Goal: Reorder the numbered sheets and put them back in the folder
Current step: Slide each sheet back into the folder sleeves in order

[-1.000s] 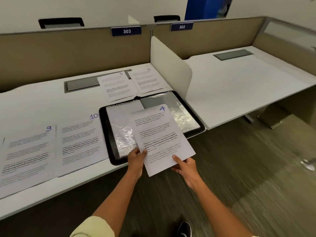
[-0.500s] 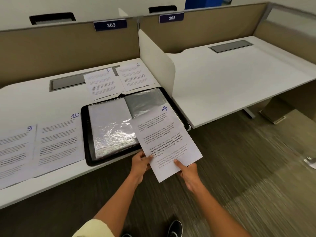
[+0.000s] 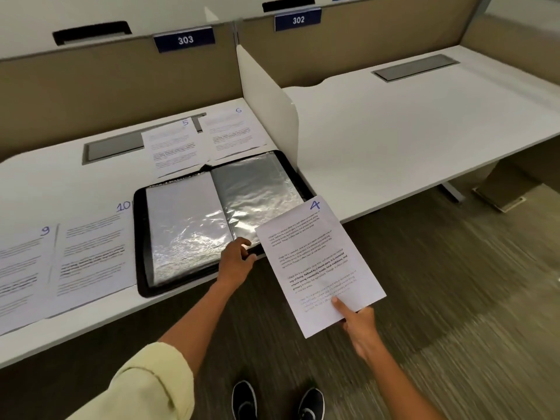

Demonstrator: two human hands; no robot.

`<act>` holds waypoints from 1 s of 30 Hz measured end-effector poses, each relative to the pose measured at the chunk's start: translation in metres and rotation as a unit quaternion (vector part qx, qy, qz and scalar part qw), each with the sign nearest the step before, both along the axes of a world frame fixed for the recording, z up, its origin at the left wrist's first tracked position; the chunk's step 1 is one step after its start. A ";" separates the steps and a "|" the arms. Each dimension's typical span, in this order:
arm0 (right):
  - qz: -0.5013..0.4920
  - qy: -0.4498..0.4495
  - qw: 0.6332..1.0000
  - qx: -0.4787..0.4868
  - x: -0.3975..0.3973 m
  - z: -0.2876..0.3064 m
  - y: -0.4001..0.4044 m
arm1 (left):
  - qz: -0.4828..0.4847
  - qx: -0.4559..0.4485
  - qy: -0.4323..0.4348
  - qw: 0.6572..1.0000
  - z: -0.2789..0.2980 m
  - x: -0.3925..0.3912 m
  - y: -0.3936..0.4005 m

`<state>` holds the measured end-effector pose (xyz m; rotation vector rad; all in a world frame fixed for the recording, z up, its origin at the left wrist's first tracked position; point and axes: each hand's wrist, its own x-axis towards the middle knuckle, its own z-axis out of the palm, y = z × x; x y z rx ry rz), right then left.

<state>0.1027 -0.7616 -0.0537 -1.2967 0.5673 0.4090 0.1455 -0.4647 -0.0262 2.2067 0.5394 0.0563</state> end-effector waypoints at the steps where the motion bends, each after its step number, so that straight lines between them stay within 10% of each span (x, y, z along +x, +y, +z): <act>1: 0.000 0.001 1.000 -0.001 -0.003 0.000 -0.002 | -0.014 0.021 -0.003 1.000 0.000 0.005 0.004; 30: -0.068 0.005 0.997 -0.030 -0.050 -0.009 -0.009 | -0.097 0.069 -0.011 0.993 -0.006 0.064 0.027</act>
